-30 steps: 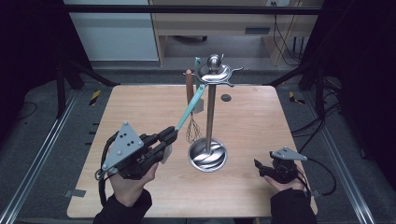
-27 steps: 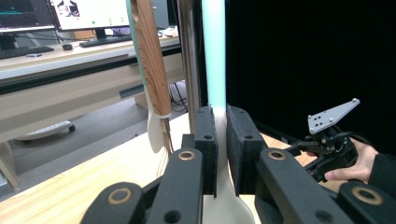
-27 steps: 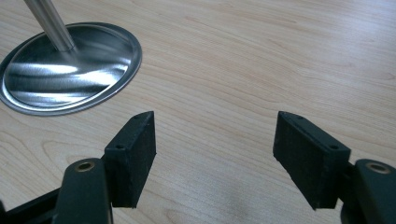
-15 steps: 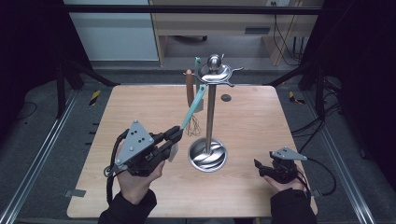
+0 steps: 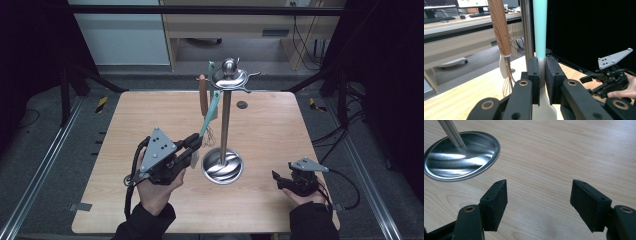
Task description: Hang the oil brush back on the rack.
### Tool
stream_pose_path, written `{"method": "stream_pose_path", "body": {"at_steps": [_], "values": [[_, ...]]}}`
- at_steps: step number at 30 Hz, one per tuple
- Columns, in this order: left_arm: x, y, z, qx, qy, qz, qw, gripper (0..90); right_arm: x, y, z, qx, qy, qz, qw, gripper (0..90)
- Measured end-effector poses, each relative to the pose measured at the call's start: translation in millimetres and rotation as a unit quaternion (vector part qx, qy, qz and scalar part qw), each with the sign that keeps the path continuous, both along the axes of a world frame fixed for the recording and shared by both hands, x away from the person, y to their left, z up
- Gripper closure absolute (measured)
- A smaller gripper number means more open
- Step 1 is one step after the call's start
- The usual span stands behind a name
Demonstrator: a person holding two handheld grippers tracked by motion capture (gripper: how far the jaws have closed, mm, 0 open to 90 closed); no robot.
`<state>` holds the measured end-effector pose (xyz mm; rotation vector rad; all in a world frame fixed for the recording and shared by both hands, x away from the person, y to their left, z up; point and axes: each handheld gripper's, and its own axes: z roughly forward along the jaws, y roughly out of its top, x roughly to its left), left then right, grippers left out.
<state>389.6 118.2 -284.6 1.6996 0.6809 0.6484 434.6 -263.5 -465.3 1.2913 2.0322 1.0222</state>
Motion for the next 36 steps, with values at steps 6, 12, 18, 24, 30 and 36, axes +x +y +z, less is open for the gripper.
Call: {"method": "stream_pose_path", "body": {"at_steps": [6,12,18,24,30,36], "values": [[4.8,-5.9,-4.1,-0.006,0.002,0.004,1.0000,82.5,0.4,0.0,-0.1,-0.001,0.001,0.001,1.0000,30.4],[10.6,-11.5,-7.5,-0.009,0.001,0.009,0.9999,82.4,0.4,0.0,0.0,0.000,0.000,0.002,1.0000,30.3],[15.0,-16.6,-11.1,-0.016,-0.001,0.011,0.9998,82.4,0.7,-0.1,0.0,-0.001,0.001,0.003,1.0000,30.3],[18.9,-18.9,-14.3,-0.020,-0.006,0.013,0.9997,82.4,0.7,0.1,-0.1,-0.001,0.001,0.003,1.0000,30.4],[22.3,-21.5,-17.2,-0.023,-0.009,0.013,0.9996,82.5,0.6,-0.1,0.1,0.000,0.001,0.003,1.0000,30.3],[25.3,-21.7,-17.8,-0.026,-0.006,0.008,0.9996,82.1,0.5,0.0,0.3,0.001,0.001,0.002,1.0000,30.3]]}}
